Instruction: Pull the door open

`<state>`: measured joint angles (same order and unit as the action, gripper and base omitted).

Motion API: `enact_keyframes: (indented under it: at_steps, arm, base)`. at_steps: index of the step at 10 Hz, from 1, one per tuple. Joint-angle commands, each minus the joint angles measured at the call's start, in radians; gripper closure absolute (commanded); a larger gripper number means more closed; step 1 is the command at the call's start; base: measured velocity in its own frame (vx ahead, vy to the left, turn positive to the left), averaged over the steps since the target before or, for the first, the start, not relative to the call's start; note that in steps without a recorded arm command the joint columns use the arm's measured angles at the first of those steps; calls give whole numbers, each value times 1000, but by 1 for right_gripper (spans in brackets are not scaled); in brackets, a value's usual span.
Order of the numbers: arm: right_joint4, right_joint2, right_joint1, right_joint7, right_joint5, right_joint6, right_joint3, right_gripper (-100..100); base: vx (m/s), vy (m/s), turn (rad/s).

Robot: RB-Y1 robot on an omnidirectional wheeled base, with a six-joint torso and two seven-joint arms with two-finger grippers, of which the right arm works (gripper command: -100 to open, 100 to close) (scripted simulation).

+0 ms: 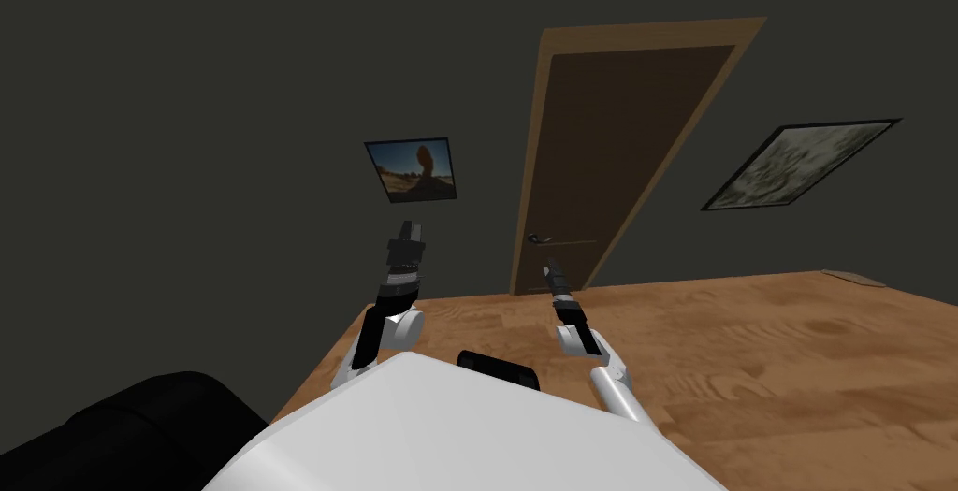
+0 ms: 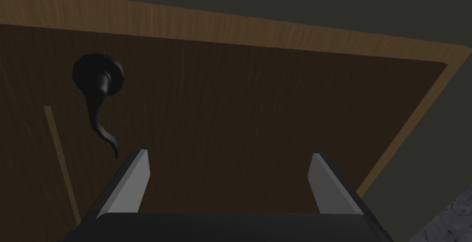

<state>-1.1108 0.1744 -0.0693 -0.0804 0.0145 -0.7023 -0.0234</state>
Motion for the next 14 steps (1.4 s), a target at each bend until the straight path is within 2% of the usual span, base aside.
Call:
enact_keyframes:
  at_steps: [1,3,4,9,14]
  arm:
    - [28,1,-7,-2,0,-4,-1,-100]
    - [92,10,-38,-7,2,-10,-1,-100]
    - [96,10,-38,-7,2,-10,-1,-100]
    - [258,29,-111,-21,8,-25,-1,-100]
    - [400,45,-176,-33,13,-38,-1,-100]
  base:
    - [46,-77,44]
    - [46,-73,83]
    - [33,-62,31]
    - [60,-76,82]
    - [57,-103,84]
